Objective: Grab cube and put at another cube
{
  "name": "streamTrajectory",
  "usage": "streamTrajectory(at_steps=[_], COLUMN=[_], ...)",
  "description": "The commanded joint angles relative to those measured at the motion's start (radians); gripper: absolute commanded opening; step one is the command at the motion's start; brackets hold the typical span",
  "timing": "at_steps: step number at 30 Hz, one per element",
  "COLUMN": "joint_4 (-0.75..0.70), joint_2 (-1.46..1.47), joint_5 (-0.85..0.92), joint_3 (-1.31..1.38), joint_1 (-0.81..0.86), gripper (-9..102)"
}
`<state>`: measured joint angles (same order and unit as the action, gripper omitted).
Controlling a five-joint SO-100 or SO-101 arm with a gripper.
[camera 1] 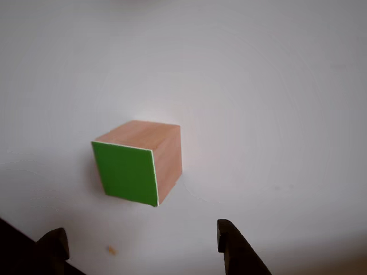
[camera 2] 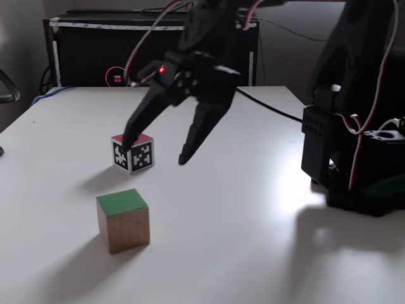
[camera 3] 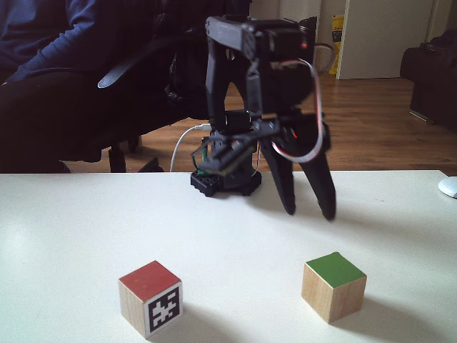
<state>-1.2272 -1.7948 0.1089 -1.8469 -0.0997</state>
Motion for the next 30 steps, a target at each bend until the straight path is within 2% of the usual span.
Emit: streamTrajectory(at_steps=[1,30], joint_4=[-0.012,-0.023], joint_2=[0.083,0.532], joint_5=[-0.018,-0.037], joint_3=[0.117,0.474], joint_1=[-0.014,-0.034], gripper=[40,40])
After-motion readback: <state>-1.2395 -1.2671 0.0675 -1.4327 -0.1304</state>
